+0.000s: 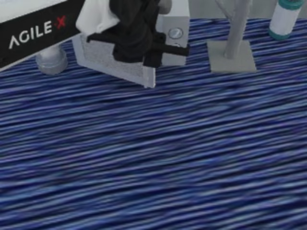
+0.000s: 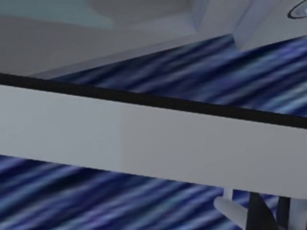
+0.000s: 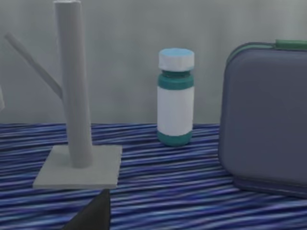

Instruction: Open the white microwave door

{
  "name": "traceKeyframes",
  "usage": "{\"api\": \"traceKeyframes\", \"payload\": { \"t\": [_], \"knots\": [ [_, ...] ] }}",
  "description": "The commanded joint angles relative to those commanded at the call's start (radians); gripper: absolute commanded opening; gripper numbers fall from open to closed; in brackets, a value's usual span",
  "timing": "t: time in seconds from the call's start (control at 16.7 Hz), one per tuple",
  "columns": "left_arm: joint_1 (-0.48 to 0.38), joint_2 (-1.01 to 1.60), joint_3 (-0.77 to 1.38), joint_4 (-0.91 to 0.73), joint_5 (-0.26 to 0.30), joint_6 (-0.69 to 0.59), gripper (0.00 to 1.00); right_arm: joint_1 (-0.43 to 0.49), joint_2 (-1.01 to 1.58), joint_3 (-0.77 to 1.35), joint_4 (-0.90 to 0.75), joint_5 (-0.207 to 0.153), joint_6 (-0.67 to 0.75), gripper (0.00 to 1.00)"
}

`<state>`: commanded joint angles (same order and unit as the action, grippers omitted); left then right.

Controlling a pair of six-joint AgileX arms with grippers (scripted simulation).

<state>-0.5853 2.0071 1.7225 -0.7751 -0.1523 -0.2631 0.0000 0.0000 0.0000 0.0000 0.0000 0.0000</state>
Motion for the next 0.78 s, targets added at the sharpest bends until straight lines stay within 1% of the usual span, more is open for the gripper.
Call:
{"api": "traceKeyframes", "payload": {
  "t": [0.6, 0.78],
  "knots": [
    [0.0, 0.0, 0.0, 0.0, 0.0, 0.0, 0.0, 0.0, 0.0, 0.0, 0.0, 0.0, 0.0, 1.0],
    [-0.003, -0.01, -0.015, 0.008, 0.013, 0.012, 0.0, 0.0, 0.0, 0.0, 0.0, 0.0, 0.0, 1.0]
  ]
}}
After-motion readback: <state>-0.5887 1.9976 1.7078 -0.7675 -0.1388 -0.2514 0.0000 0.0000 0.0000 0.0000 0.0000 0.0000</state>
